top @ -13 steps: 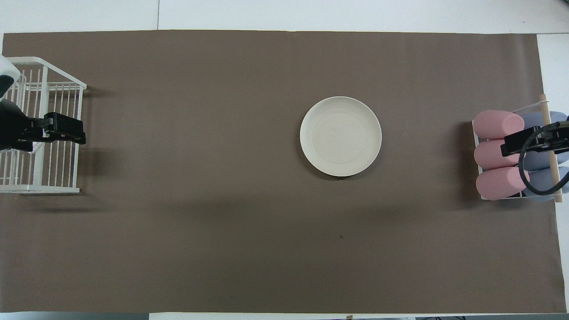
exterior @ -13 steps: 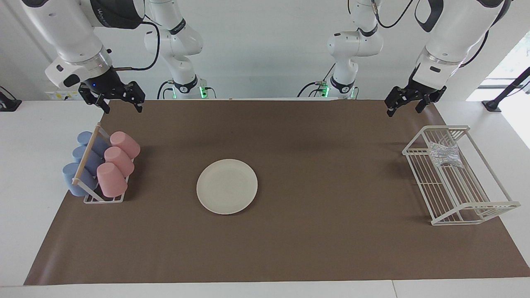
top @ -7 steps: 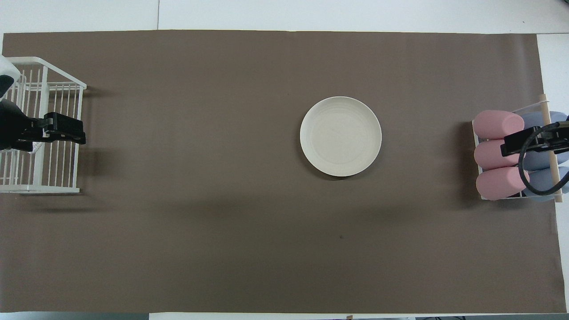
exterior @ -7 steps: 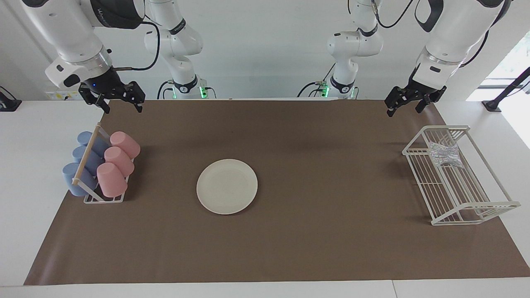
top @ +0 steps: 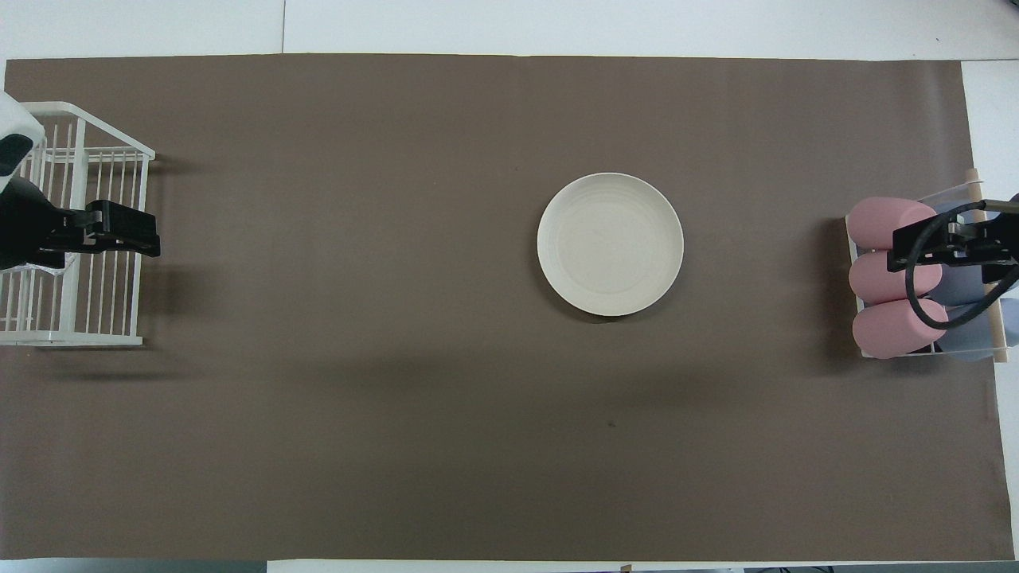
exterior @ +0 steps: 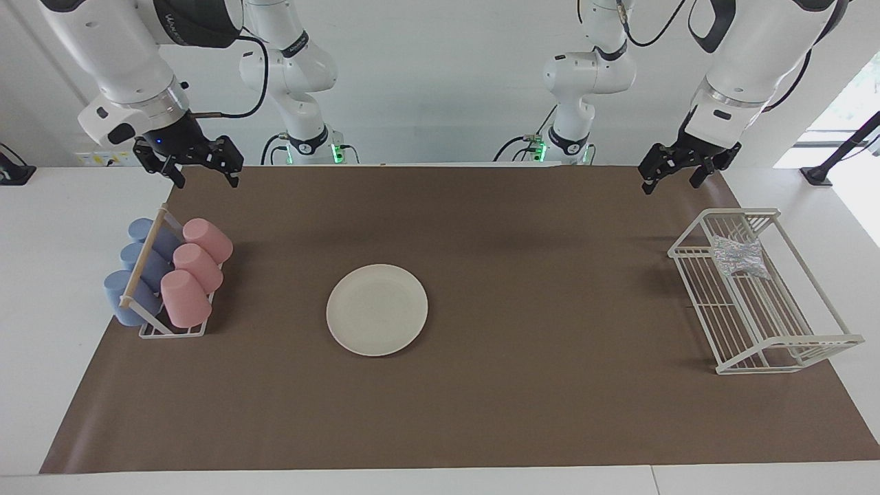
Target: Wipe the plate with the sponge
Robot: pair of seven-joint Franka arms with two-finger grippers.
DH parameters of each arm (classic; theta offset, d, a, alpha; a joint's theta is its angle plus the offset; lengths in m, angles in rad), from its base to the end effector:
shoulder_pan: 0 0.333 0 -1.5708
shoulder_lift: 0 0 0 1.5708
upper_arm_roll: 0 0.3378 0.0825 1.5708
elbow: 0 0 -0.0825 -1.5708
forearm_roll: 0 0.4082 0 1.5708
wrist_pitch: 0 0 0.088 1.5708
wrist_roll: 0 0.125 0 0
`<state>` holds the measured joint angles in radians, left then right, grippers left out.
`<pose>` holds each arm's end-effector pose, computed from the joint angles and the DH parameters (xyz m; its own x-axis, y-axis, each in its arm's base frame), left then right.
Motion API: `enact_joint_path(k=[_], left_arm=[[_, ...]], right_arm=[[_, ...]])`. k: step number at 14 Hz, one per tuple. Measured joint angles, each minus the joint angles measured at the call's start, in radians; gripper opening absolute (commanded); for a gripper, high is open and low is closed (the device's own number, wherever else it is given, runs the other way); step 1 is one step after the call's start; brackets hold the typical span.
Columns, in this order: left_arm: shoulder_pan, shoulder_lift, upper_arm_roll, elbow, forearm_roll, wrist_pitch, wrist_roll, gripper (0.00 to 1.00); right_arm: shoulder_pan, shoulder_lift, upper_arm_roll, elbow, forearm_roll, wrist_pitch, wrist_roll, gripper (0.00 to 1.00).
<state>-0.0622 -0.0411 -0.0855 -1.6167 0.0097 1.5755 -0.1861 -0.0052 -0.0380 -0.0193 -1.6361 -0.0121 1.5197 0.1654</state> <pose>0.5591 -0.0830 0.6294 0.9993 0.0384 0.0022 0.0384 -0.9992 -0.0130 0.5576 -0.0154 0.6135 0.9790 -0.1892 -0.0754 -0.1879 -0.9819 0.0241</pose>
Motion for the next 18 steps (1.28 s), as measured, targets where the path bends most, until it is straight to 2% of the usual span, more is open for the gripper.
enact_joint_path(k=[5, 9, 15, 18], left_arm=[[0.0, 0.0, -0.003, 0.0, 0.0, 0.0, 0.0, 1.0], [-0.008, 0.0, -0.004, 0.0, 0.0, 0.0, 0.0, 1.0], [-0.007, 0.0, 0.011, 0.0, 0.0, 0.0, -0.001, 1.0], [0.0, 0.0, 0.015, 0.0, 0.001, 0.0, -0.001, 1.0]], right_arm=[[0.0, -0.001, 0.039, 0.0, 0.006, 0.0, 0.354, 1.0], [0.0, -0.01, 0.042, 0.001, 0.086, -0.015, 0.622, 1.0], [0.002, -0.043, 0.114, 0.001, 0.106, -0.032, 1.024, 1.0], [0.003, -0.053, 0.163, 0.001, 0.107, -0.065, 1.13, 1.0]])
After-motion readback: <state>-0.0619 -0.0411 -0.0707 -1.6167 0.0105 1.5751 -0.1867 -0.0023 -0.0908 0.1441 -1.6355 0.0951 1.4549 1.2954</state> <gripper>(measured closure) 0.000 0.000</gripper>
